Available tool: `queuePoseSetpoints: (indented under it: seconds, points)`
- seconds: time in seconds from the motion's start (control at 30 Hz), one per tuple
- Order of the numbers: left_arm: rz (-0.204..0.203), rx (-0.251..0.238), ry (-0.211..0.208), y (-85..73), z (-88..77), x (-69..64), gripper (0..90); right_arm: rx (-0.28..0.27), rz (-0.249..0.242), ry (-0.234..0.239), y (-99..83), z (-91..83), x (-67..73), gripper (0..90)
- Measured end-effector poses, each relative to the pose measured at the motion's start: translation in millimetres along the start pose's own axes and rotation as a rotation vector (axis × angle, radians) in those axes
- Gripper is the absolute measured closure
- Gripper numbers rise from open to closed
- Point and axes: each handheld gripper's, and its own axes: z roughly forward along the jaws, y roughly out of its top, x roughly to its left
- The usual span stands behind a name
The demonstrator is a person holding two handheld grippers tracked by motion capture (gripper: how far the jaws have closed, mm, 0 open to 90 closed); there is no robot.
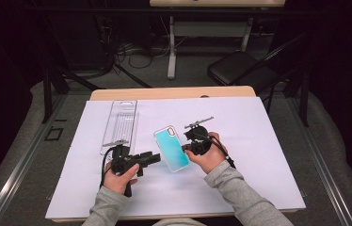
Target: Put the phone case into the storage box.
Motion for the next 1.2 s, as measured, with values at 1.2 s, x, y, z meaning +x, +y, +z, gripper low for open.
queuePoseSetpoints:
  seconds: [1.2]
  points:
    - [-0.060,0.035,-0.046,-4.7,11.6,-0.4,57.9,-0.007,-0.056,0.036,-3.0,-1.7,20.4,87.3]
